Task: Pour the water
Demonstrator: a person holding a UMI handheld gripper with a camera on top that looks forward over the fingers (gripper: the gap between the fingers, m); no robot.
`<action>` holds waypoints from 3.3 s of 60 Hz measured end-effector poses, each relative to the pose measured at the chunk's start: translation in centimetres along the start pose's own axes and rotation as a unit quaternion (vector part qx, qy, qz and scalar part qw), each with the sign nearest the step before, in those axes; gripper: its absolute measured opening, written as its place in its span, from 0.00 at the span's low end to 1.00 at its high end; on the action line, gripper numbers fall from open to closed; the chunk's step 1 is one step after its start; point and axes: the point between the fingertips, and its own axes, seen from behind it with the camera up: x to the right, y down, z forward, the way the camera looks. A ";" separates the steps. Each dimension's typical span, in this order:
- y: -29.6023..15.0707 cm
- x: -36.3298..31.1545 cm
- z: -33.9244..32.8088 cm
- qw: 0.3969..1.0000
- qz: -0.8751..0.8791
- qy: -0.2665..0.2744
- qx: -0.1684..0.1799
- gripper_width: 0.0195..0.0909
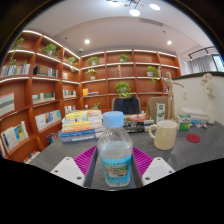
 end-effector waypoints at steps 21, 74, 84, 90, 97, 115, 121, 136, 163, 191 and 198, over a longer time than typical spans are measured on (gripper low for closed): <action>0.0 0.5 0.3 1.000 -0.012 0.008 0.003 0.15; -11.9 9.3 9.8 0.677 0.722 -0.099 0.100 0.15; -12.8 11.7 10.5 0.583 0.798 -0.100 0.114 0.15; -12.7 12.2 10.9 0.539 0.828 -0.102 0.114 0.15; -12.8 12.3 10.8 0.517 0.842 -0.106 0.114 0.15; -14.4 9.3 9.7 0.721 0.683 -0.094 0.067 0.18; -17.3 9.9 8.5 0.845 0.526 -0.070 0.069 0.18; -21.1 18.0 6.7 0.981 0.167 0.079 0.061 0.18; -11.9 36.6 6.8 0.969 0.010 0.248 -0.019 0.18; -4.3 39.2 8.0 0.975 0.036 0.219 -0.024 0.29; -3.9 39.2 7.9 0.976 0.028 0.211 -0.035 0.40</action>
